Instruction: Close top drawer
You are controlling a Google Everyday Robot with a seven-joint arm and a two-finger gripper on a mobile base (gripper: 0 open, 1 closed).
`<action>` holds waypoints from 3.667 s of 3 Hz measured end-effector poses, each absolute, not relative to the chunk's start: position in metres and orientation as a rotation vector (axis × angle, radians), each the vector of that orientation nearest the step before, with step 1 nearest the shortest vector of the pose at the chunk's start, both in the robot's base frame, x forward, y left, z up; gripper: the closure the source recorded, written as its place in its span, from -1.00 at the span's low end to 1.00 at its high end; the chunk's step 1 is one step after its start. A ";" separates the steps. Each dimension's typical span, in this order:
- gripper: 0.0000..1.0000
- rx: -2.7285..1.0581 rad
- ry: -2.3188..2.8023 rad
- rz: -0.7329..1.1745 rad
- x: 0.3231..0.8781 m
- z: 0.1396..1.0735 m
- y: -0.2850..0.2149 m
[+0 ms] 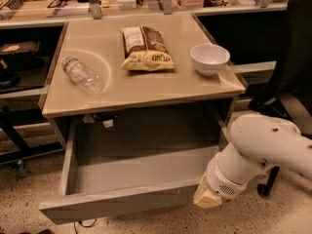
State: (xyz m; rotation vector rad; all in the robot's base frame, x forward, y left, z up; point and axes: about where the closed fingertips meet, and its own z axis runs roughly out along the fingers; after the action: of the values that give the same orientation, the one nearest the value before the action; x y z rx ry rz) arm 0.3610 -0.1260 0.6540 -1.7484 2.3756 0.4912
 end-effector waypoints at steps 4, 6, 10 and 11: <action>-1.00 -1.749 2.376 0.491 0.361 0.654 -0.126; -0.62 -1.749 2.375 0.491 0.361 0.654 -0.126; 1.00 -1.729 2.351 0.397 0.396 0.670 -0.124; 1.00 -1.724 2.341 0.356 0.413 0.672 -0.124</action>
Offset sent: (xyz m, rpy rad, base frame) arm 0.0000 0.0000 0.0000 0.0000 0.0000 0.0000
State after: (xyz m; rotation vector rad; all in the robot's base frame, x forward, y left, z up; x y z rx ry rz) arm 0.4127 -0.1242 0.6725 -1.7243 2.3412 0.3555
